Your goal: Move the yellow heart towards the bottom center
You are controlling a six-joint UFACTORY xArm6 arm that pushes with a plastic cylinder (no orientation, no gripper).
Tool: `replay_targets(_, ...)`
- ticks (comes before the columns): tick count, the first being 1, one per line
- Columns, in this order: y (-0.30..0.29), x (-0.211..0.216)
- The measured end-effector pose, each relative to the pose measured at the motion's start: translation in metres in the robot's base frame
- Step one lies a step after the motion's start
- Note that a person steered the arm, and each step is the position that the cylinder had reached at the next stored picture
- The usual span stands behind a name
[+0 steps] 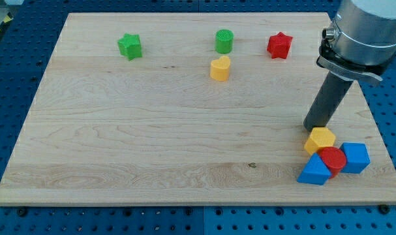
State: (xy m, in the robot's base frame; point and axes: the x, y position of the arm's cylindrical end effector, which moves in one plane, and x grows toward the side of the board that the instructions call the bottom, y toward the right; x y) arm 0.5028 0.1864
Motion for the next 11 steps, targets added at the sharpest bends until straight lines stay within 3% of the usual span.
replay_targets(1, -0.046, -0.015)
replay_targets(3, -0.211, -0.065)
replay_targets(4, -0.232, -0.125)
replay_targets(5, -0.207, -0.168)
replay_targets(6, -0.174, -0.169)
replay_targets(8, -0.158, -0.146)
replay_targets(9, -0.116, -0.138)
replay_targets(11, -0.105, -0.083)
